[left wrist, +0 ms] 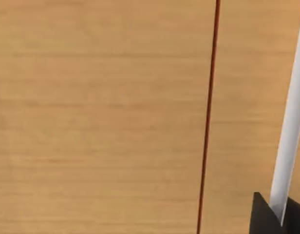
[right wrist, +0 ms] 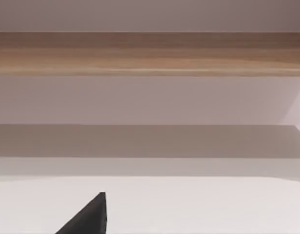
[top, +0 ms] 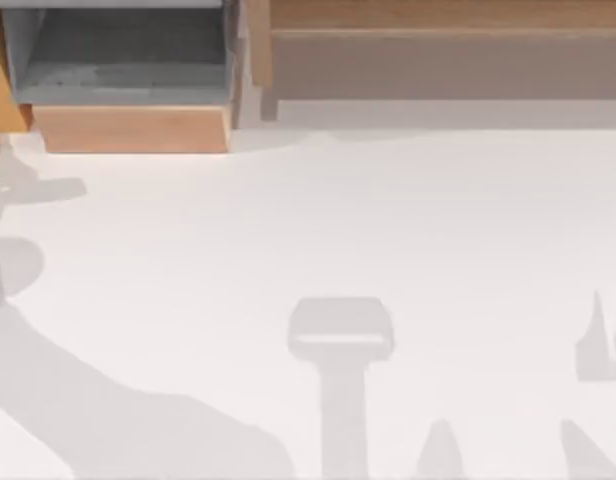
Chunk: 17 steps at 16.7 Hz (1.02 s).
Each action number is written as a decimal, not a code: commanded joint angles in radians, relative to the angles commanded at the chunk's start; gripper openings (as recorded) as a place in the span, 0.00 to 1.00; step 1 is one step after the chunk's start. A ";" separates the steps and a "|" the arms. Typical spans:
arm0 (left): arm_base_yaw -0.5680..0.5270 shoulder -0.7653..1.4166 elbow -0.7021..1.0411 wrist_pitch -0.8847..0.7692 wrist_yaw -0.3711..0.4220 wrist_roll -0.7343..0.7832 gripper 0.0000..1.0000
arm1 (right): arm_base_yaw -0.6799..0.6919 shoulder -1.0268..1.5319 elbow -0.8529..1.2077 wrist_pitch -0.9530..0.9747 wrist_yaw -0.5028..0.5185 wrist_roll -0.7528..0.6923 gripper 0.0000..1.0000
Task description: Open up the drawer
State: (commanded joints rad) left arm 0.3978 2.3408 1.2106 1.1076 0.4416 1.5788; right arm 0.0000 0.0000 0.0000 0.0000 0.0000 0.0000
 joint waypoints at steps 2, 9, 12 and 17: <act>0.007 -0.020 -0.033 0.020 0.010 0.001 0.00 | 0.000 0.000 0.000 0.000 0.000 0.000 1.00; 0.065 -0.117 -0.261 0.136 0.065 0.002 0.00 | 0.000 0.000 0.000 0.000 0.000 0.000 1.00; 0.070 -0.125 -0.275 0.146 0.068 0.003 0.00 | 0.000 0.000 0.000 0.000 0.000 0.000 1.00; 0.077 -0.145 -0.310 0.171 0.087 0.005 0.00 | 0.000 0.000 0.000 0.000 0.000 0.000 1.00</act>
State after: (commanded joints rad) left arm 0.4752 2.1958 0.9004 1.2784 0.5283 1.5842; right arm 0.0000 0.0000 0.0000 0.0000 0.0000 0.0000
